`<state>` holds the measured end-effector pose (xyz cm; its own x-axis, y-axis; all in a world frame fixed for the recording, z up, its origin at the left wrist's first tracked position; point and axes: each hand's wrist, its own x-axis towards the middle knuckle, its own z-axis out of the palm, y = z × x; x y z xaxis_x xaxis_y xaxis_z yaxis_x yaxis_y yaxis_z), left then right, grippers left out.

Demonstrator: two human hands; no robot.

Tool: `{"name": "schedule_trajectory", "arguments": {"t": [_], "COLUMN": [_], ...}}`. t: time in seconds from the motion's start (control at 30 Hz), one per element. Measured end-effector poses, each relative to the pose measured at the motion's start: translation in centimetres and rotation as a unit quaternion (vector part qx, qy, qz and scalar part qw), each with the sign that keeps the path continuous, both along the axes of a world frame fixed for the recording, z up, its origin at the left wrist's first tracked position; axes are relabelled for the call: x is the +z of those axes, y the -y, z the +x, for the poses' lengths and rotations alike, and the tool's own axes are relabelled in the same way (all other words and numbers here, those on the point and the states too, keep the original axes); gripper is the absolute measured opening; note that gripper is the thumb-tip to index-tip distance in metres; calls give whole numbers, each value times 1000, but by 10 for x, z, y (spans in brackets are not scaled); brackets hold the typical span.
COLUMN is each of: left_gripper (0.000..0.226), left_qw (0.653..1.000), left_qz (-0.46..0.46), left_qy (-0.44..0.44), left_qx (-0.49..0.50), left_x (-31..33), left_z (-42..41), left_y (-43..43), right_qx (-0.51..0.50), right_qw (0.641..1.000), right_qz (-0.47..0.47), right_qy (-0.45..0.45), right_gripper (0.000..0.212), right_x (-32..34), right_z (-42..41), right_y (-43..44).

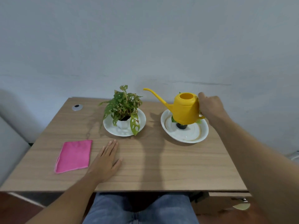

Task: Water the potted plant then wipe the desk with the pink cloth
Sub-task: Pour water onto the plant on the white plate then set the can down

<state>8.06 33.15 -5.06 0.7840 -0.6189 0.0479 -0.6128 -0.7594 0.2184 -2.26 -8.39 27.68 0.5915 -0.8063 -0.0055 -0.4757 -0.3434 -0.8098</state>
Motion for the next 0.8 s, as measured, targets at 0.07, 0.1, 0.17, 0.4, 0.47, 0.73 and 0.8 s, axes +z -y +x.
{"name": "schedule_trajectory", "arguments": {"t": [0.07, 0.1, 0.17, 0.4, 0.47, 0.73, 0.8], "left_gripper": [87, 86, 85, 84, 84, 84, 85], "left_qw": [1000, 1000, 1000, 1000, 1000, 1000, 1000], "left_qz": [6, 7, 0, -9, -3, -4, 0], "left_qy": [5, 6, 10, 27, 22, 15, 12], "left_qx": [-2, -3, -2, -2, -2, 6, 7], "left_x": [0, 0, 0, 1, 1, 1, 2], "left_z": [0, 0, -1, -2, -2, -2, -2], "left_y": [-2, -2, -3, -4, -5, -4, -4], "right_qx": [29, 46, 58, 61, 74, 118, 126], "right_qw": [999, 998, 998, 996, 995, 989, 988], "right_qz": [-26, -35, -25, -70, -71, -84, -94], "right_qy": [-22, -30, -20, -7, -5, 8, 2], "right_gripper": [40, 40, 41, 48, 48, 51, 51], "right_x": [-1, -1, -2, 4, 5, 9, 8], "right_z": [10, 14, 23, 52, 58, 61, 56], "right_y": [-3, -5, -11, -37, -42, -51, -50]}}
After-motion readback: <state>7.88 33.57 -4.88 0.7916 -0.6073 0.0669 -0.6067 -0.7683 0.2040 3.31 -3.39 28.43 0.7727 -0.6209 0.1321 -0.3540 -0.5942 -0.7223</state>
